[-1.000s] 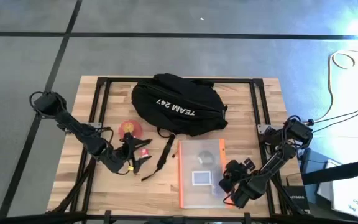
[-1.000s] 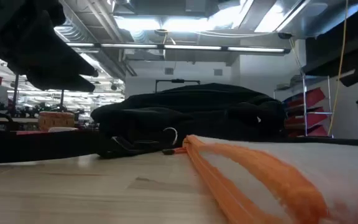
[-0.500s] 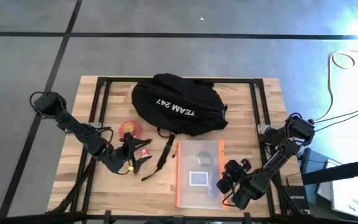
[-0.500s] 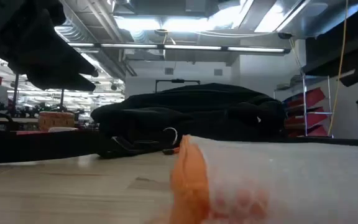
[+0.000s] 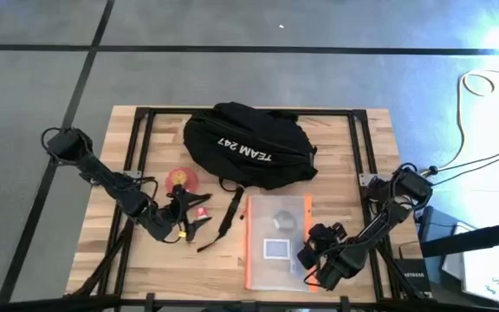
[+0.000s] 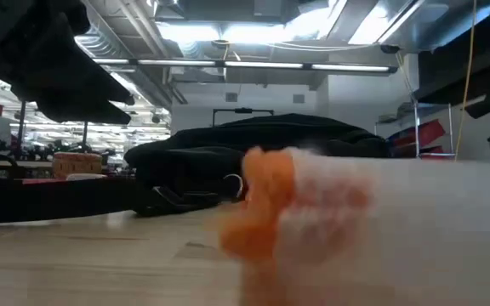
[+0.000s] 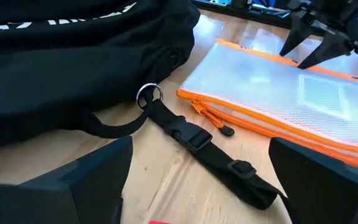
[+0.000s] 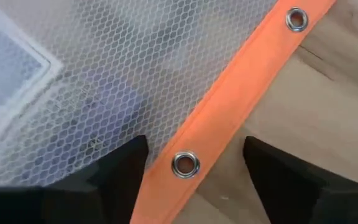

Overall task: Unpack backpack
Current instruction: Remove the colored items from the transparent white zip bag

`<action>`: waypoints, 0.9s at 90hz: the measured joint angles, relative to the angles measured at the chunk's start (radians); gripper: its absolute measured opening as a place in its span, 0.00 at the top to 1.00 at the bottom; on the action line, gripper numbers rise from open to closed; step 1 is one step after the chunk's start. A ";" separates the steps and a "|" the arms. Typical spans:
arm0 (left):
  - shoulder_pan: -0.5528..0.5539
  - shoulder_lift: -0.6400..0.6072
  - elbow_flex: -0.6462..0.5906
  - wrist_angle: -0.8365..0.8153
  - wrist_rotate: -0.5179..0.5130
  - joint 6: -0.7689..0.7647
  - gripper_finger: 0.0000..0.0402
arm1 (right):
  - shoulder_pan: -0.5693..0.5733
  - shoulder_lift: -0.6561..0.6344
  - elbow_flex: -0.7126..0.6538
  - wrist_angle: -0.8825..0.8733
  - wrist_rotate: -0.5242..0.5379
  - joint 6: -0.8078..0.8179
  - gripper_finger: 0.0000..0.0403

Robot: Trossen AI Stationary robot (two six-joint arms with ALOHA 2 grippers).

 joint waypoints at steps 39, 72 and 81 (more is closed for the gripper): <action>0.000 0.000 0.000 0.000 0.000 0.001 0.10 | 0.000 0.009 0.001 0.000 -0.025 -0.051 0.65; 0.000 0.000 0.000 0.000 0.000 0.000 0.10 | 0.000 0.010 0.000 -0.002 -0.040 -0.081 0.98; 0.000 0.000 0.000 0.000 0.000 0.000 0.10 | 0.000 0.011 0.007 -0.011 -0.026 -0.081 0.98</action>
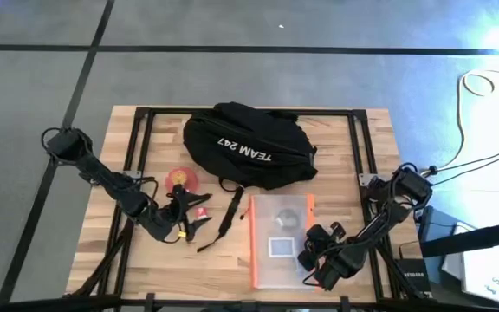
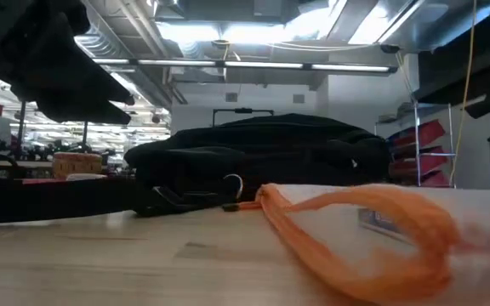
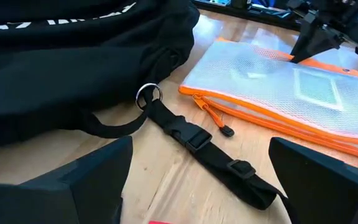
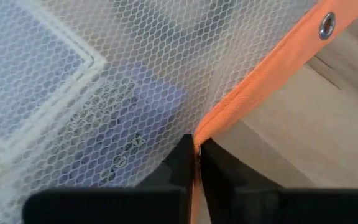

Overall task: Unpack backpack
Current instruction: Remove the colored items from the transparent white zip bag

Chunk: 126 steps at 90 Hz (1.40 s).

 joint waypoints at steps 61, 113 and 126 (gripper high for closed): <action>0.000 0.000 0.000 0.000 -0.004 0.004 0.10 | -0.006 0.004 0.249 -0.424 0.214 0.016 1.00; 0.000 0.000 0.000 0.000 -0.008 0.007 0.10 | -0.107 0.002 0.277 -0.495 0.328 0.015 1.00; 0.000 0.000 0.000 0.000 -0.008 0.007 0.10 | -0.105 0.002 0.282 -0.497 0.377 0.071 1.00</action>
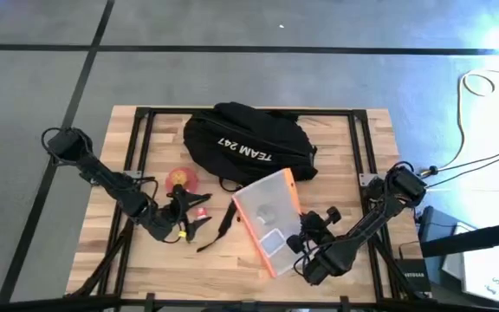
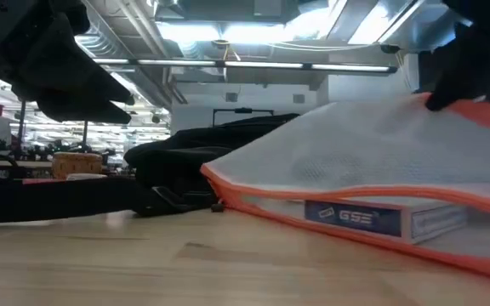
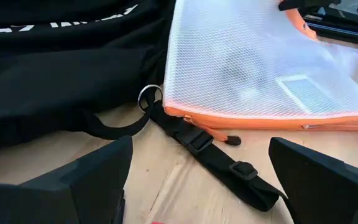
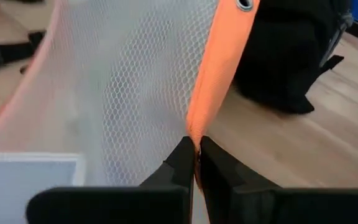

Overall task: Unpack backpack
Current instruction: Remove the colored items from the transparent white zip bag

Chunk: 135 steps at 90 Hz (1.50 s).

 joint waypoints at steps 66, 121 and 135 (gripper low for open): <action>0.000 0.000 0.000 0.000 0.000 0.000 0.10 | -0.014 -0.002 0.111 -0.144 0.217 0.010 1.00; 0.005 0.000 0.000 0.000 -0.001 -0.001 0.10 | -0.007 -0.011 0.224 -0.259 0.187 -0.083 1.00; 0.016 0.000 0.000 0.000 -0.001 -0.003 0.10 | -0.021 -0.018 0.230 -0.260 0.192 -0.105 1.00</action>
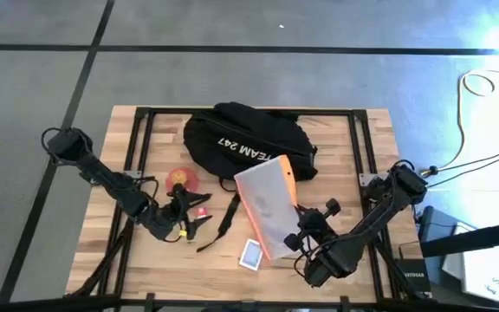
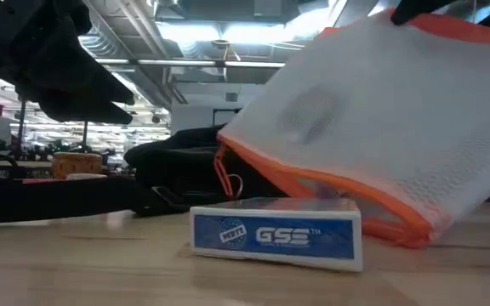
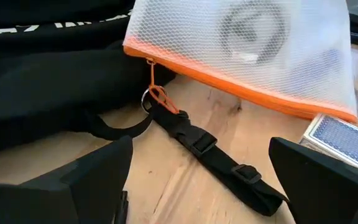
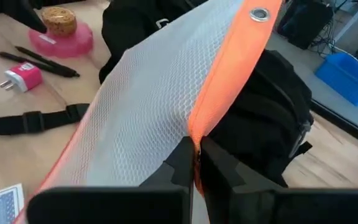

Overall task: Unpack backpack
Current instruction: Remove the colored items from the transparent white zip bag

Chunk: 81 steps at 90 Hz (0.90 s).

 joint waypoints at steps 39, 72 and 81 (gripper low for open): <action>0.009 0.000 0.000 0.001 0.000 -0.010 0.10 | -0.016 -0.154 0.000 0.091 -0.229 -0.196 1.00; 0.022 0.000 0.000 0.001 0.006 -0.025 0.10 | -0.180 -0.297 0.000 0.128 -0.459 -0.498 1.00; 0.022 0.000 0.000 0.000 0.009 -0.025 0.10 | -0.225 -0.310 0.000 0.126 -0.456 -0.544 1.00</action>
